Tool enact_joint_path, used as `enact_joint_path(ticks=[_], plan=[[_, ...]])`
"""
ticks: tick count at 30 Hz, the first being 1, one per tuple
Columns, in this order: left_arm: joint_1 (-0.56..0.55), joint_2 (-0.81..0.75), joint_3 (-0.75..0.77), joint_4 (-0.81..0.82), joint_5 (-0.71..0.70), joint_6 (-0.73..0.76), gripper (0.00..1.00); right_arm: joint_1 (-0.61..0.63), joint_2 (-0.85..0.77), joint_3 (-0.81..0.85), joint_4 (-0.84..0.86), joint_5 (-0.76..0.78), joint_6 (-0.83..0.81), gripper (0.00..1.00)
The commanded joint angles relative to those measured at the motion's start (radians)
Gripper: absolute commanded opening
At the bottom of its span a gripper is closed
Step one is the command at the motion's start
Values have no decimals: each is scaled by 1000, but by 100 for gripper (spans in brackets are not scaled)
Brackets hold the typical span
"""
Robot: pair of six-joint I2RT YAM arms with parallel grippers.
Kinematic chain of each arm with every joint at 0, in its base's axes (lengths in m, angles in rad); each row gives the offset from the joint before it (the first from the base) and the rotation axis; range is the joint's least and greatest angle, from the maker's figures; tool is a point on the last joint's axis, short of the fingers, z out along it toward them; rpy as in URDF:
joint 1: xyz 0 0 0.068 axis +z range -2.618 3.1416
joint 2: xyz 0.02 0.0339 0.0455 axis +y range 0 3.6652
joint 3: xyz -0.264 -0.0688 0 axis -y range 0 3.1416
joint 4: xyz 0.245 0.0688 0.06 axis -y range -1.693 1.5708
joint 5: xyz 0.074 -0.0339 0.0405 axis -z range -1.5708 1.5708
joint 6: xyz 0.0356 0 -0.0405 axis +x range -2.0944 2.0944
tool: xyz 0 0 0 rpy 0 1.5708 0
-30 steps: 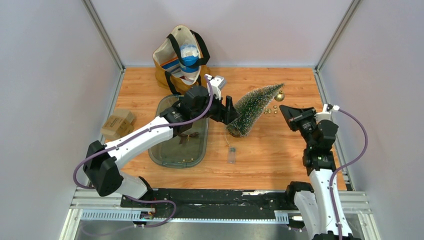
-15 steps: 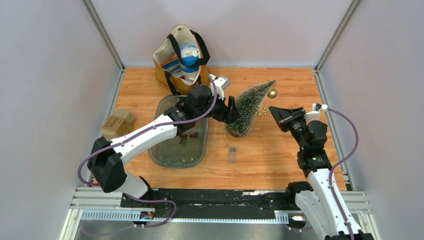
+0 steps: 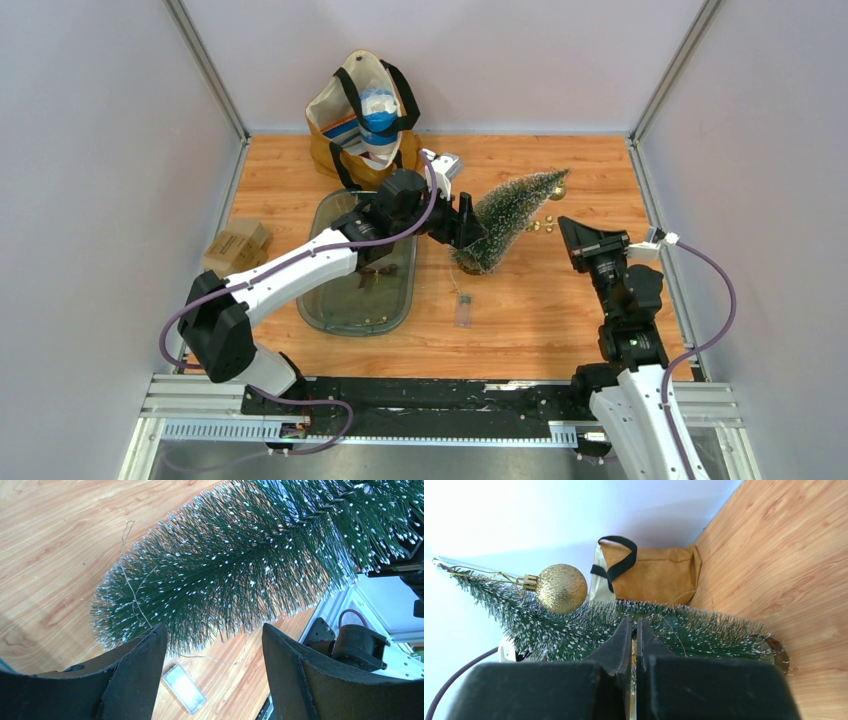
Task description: Decorate the small christmas tree
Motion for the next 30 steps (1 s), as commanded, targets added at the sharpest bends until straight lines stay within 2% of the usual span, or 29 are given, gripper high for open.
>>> enact_joint_path(ticks=[1, 7, 20, 24, 30], plan=[[4, -7, 30, 39, 6, 3, 77, 4, -42, 8, -59, 145, -51, 0], [4, -28, 30, 16, -17, 36, 77, 5, -45, 25, -105, 186, -70, 0], [4, 7, 47, 36, 14, 42, 77, 16, 32, -1, 19, 99, 7, 0], [4, 21, 47, 47, 25, 37, 78, 65, 51, -1, 42, 82, 10, 0], [4, 30, 49, 50, 35, 33, 77, 198, 70, -5, 68, 219, 8, 0]])
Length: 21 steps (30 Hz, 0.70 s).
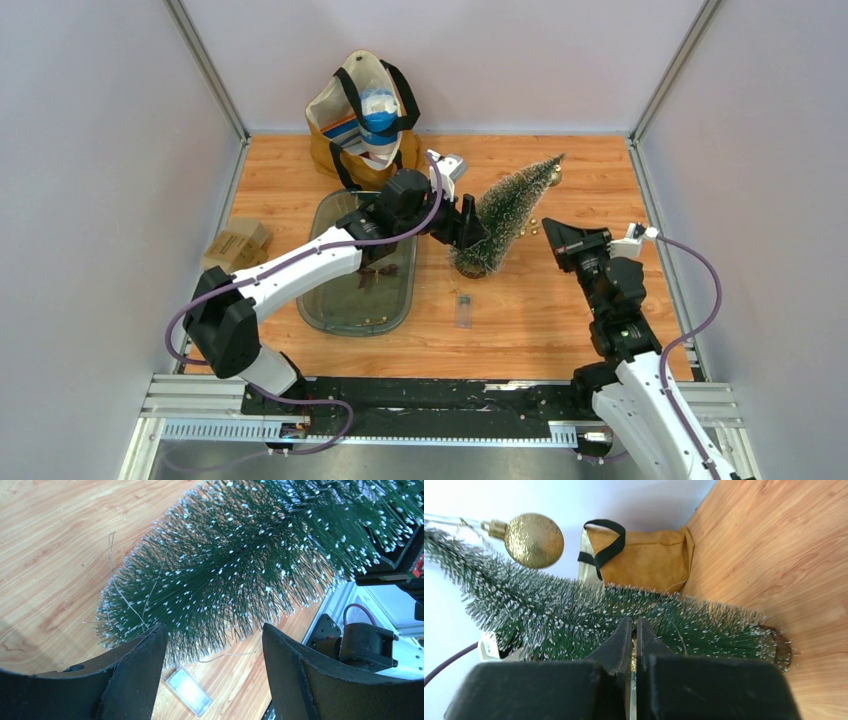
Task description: Decorate the small christmas tree
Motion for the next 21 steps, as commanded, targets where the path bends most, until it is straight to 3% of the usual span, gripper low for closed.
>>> enact_joint_path(ticks=[1, 14, 19, 21], plan=[[3, 4, 40, 38, 24, 7, 77, 82, 7, -7, 70, 105, 6, 0], [3, -5, 32, 40, 24, 4, 77, 156, -40, -46, 26, 189, -20, 2], [3, -19, 20, 37, 16, 6, 77, 156, -62, -26, -17, 205, -57, 17], [3, -25, 17, 35, 16, 7, 77, 156, -62, -26, -21, 199, -63, 28]])
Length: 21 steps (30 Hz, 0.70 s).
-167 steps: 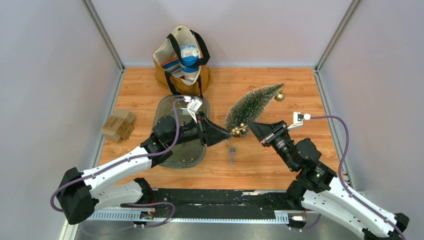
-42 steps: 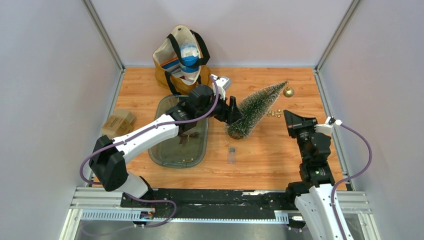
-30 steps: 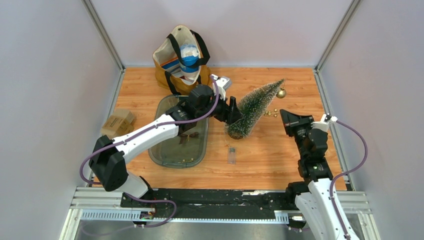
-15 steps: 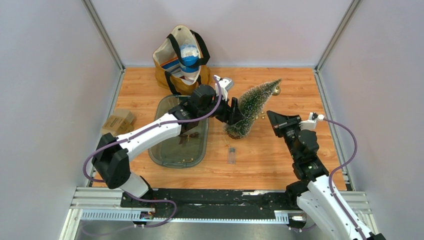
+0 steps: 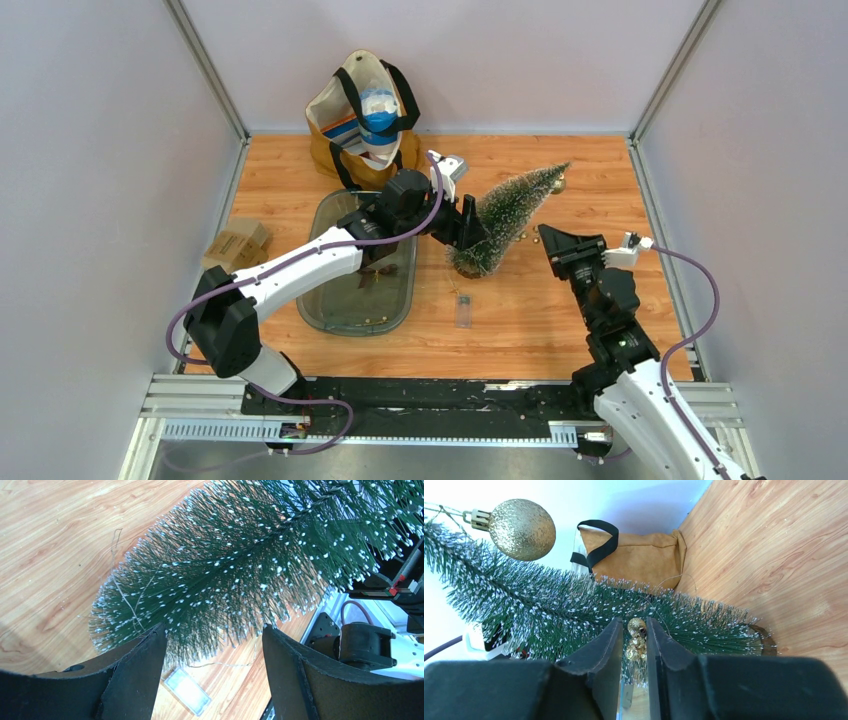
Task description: Decorate the small christmas tree
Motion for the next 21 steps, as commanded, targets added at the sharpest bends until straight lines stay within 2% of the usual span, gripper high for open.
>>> enact_joint_path(ticks=[1, 4, 13, 21], plan=[[3, -37, 14, 33, 0, 10, 77, 5, -6, 21, -11, 25, -39, 30], [3, -46, 3, 32, -9, 9, 77, 5, -2, 18, -11, 19, -37, 36], [5, -68, -2, 12, -18, 23, 77, 5, -29, 28, -30, 51, -63, 62], [3, -80, -17, 9, -26, 26, 77, 3, -108, 19, -103, 115, -91, 66]])
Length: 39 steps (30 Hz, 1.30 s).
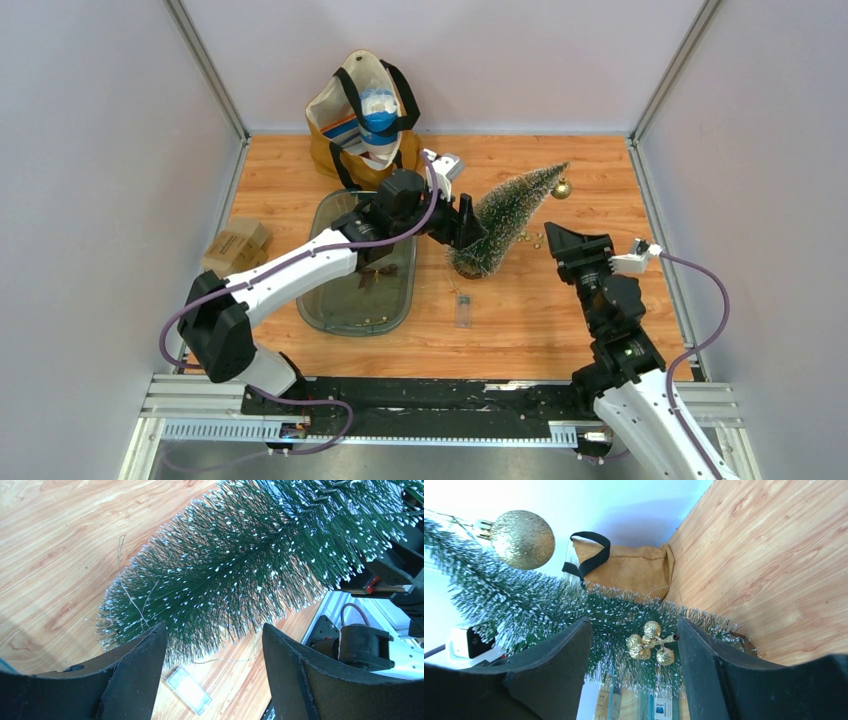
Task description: Decorate the small christmas tree
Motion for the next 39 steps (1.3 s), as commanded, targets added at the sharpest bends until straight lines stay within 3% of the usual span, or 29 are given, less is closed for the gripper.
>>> enact_joint_path(ticks=[1, 16, 23, 27, 31, 37, 39], plan=[[3, -49, -11, 15, -8, 22, 77, 3, -40, 19, -34, 63, -32, 67], [3, -84, -37, 3, -27, 27, 77, -3, -84, 28, -110, 98, -59, 73], [3, -98, -50, -17, -42, 34, 77, -58, -69, 71, -352, 144, -118, 69], [3, -115, -67, -25, -59, 36, 78, -99, 26, 70, -429, 8, -210, 62], [3, -136, -85, -37, -73, 37, 78, -168, 204, 48, -373, -233, -342, 58], [5, -179, -110, -45, -88, 36, 78, -231, 468, 93, -284, -471, -477, 60], [5, -196, -122, -48, -103, 36, 78, -231, 569, 128, -273, -516, -515, 66]])
